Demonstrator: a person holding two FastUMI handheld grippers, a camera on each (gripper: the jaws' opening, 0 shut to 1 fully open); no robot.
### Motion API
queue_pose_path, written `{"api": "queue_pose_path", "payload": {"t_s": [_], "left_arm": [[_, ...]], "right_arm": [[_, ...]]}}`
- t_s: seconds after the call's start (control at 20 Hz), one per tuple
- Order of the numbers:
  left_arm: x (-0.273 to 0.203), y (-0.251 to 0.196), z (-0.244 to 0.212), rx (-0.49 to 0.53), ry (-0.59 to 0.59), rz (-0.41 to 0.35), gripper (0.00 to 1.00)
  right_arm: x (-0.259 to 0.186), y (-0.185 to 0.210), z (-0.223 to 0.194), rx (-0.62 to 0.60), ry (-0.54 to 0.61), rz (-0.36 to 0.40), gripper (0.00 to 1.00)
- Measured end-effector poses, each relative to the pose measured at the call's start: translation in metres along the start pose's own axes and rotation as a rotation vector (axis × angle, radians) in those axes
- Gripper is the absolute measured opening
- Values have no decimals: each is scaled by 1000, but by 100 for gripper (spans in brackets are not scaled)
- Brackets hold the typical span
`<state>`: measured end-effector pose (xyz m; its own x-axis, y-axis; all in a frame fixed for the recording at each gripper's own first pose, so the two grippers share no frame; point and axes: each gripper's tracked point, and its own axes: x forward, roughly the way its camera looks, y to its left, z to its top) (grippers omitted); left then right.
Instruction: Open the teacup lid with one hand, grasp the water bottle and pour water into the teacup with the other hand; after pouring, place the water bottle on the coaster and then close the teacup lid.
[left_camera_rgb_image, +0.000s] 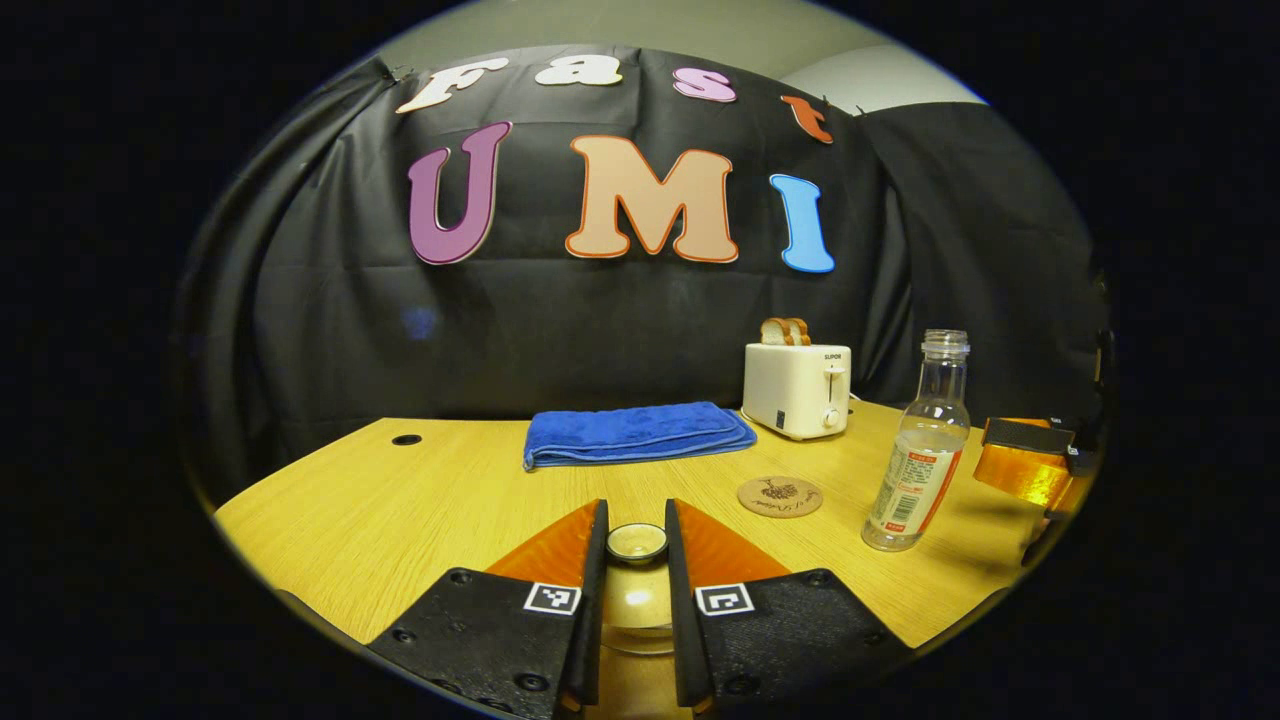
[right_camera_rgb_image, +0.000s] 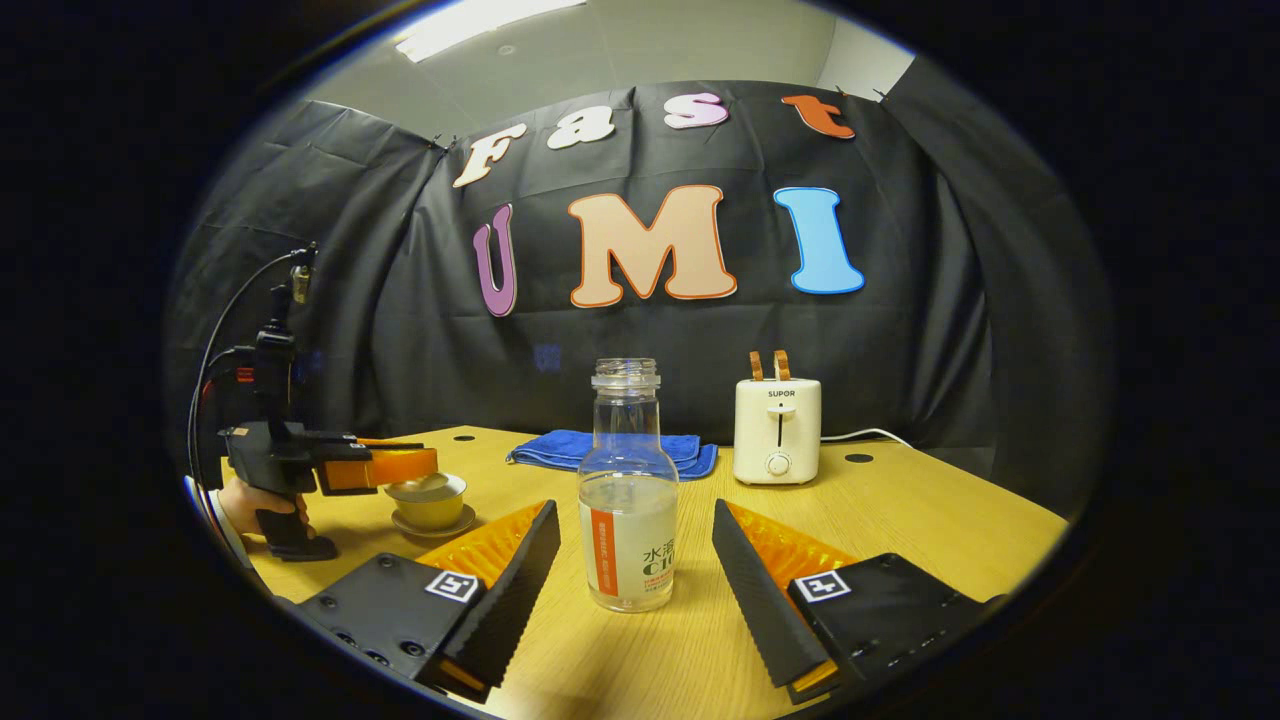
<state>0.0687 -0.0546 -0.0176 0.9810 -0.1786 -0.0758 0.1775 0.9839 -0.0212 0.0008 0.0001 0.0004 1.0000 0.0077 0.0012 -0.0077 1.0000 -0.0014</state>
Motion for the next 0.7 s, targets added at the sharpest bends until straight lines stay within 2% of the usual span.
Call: {"api": "queue_pose_path", "payload": {"t_s": [0.45, 0.65, 0.7], "left_arm": [[-31, 34, 2, 7, -25, 80, 27], [-43, 56, 2, 2, -30, 121, 27], [-45, 60, 3, 1, -32, 131, 27]], "right_arm": [[0, 0, 0, 0, 0, 0, 96], [2, 6, -1, 1, 4, 42, 99], [3, 7, -2, 1, 4, 49, 98]]}}
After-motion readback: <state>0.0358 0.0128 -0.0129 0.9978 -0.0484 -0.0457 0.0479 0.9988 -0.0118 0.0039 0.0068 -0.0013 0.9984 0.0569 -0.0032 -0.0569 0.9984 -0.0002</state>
